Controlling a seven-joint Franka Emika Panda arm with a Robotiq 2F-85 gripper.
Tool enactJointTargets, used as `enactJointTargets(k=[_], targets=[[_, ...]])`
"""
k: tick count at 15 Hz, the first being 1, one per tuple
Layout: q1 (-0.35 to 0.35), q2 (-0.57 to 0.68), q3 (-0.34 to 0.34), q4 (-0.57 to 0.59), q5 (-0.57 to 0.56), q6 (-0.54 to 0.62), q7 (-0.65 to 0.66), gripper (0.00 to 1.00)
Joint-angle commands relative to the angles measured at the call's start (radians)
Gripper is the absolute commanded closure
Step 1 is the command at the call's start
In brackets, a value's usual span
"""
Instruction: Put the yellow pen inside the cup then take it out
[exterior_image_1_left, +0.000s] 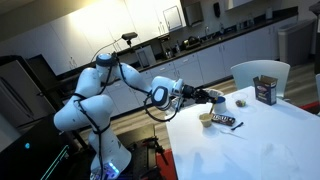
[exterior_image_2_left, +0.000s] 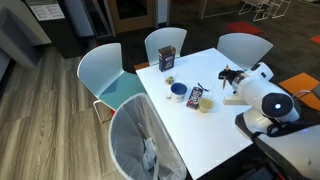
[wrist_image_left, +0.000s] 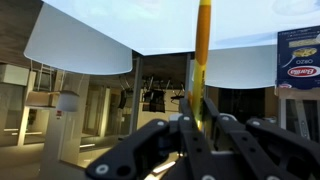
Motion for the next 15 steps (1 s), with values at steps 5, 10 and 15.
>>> enactJointTargets(k=[5,10,15], targets=[[-0.279,-0.431,-0.038,-0.033,-0.384,0.0,0.005,0.96],[-0.563,-0.655,0.029,-0.015,-0.635,-0.081,-0.043,0.96],[-0.982,-0.822,0.407,0.051,-0.53,-0.282,-0.339,0.96]])
